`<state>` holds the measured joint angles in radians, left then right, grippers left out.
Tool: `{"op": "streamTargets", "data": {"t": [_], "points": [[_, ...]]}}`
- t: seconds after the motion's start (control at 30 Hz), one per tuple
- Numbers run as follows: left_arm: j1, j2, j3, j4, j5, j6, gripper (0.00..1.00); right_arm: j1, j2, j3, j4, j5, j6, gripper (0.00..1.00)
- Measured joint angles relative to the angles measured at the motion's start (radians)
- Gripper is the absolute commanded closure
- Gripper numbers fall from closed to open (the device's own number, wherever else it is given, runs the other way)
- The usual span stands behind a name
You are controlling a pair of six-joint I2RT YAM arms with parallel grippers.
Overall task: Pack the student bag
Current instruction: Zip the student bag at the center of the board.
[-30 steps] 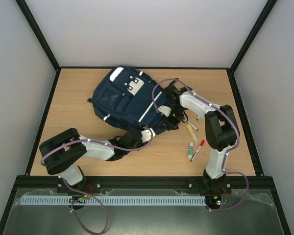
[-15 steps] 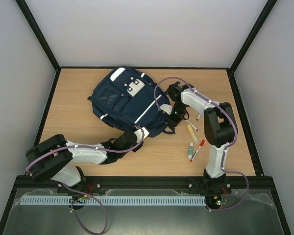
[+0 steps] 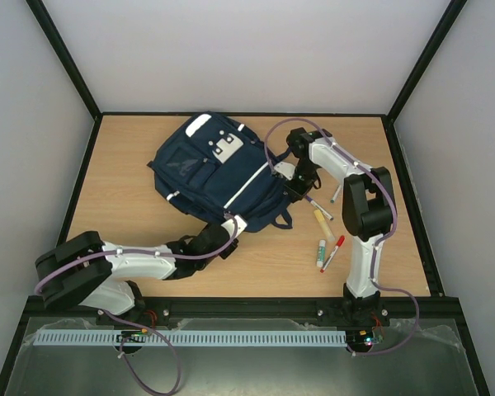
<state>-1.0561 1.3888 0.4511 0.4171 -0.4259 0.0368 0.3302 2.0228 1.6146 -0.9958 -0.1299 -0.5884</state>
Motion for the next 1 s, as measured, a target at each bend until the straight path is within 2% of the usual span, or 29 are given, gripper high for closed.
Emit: {"op": "streamTargets", "data": {"t": [0.2,0.23,0.33,0.4,0.53,0.67,0.83,1.0], "points": [[-0.056,-0.015,0.000,-0.044,-0.050,-0.028,0.96,0.000,0.001,0.003,0.003,0.048,-0.037,0.99],[-0.062,-0.022,0.000,-0.056,-0.051,-0.036,0.92,0.000,0.001,0.002,0.004,0.056,-0.042,0.99],[-0.070,-0.041,0.006,-0.099,-0.055,-0.062,0.68,0.003,-0.009,-0.030,0.021,0.066,-0.053,0.99],[-0.079,-0.055,0.007,-0.134,-0.060,-0.084,0.56,0.020,-0.035,-0.096,0.051,0.080,-0.056,0.99],[-0.097,-0.092,0.008,-0.183,-0.065,-0.099,0.47,0.095,-0.101,-0.204,0.103,0.095,-0.050,0.99],[-0.124,-0.152,0.008,-0.191,-0.053,-0.089,0.44,0.241,-0.166,-0.267,0.096,0.079,-0.016,0.99],[-0.129,-0.180,0.008,-0.169,-0.026,-0.061,0.45,0.399,-0.187,-0.262,0.078,0.016,0.043,0.99],[-0.129,-0.174,0.008,-0.169,0.017,-0.041,0.50,0.457,-0.187,-0.222,0.050,-0.067,0.088,0.99]]}}
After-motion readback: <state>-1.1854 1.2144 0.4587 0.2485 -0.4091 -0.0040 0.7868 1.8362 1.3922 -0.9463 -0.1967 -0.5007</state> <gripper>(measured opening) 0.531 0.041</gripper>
